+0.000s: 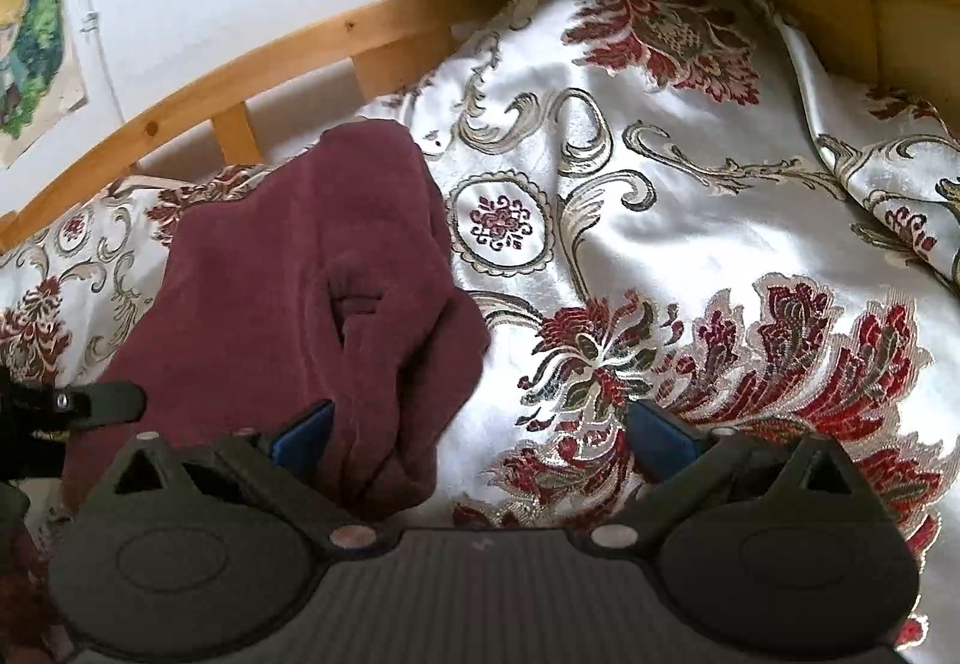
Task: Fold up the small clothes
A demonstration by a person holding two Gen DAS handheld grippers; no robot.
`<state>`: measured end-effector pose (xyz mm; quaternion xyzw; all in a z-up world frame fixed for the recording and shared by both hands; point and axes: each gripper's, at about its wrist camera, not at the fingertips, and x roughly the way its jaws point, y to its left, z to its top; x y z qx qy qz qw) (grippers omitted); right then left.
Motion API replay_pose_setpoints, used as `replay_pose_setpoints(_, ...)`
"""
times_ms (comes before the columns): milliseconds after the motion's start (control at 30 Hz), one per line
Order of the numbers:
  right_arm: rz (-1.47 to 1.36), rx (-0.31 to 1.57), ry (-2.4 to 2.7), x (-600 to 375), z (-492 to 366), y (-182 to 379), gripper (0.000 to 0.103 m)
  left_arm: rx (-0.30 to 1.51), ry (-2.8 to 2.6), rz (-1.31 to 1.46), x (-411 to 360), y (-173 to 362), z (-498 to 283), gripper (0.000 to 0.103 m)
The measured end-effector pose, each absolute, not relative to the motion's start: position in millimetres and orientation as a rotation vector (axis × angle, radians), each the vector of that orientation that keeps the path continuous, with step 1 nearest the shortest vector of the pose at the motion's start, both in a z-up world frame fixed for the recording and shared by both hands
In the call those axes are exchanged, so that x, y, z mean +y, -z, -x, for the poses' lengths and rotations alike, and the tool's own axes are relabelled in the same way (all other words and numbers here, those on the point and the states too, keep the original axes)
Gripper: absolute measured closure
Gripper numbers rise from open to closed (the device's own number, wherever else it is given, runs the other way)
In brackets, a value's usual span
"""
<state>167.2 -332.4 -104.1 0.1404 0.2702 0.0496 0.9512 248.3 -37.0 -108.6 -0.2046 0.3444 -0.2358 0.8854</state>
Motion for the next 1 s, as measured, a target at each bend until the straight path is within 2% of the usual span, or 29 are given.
replay_pose_setpoints(200, -0.373, 0.541, -0.115, -342, -167, 97, 0.000, 0.704, 0.495, 0.439, -36, 111, -249, 0.000)
replay_pose_setpoints(333, -0.422, 0.406, -0.097, -349, -166, 71, 0.000, 0.705, 0.499, 0.455, -33, 113, -250, 0.000)
replay_pose_setpoints(567, -0.358, 0.416, -0.123, -344, -238, 42, 0.000, 0.698, 0.498, 0.449, -34, 113, -249, 0.000)
replay_pose_setpoints(767, -0.200, 0.499, -0.024, -315, -294, 69, 0.000, 0.690, 0.502, 0.446, -34, 114, -248, 0.001)
replay_pose_setpoints(867, -0.136, 0.474, -0.039, -308, -296, 85, 0.000, 0.685, 0.502, 0.445, -34, 114, -248, 0.001)
replay_pose_setpoints(1000, -0.219, 0.434, -0.070, -316, -283, 93, 0.001, 0.680, 0.505, 0.441, -35, 114, -247, 0.000)
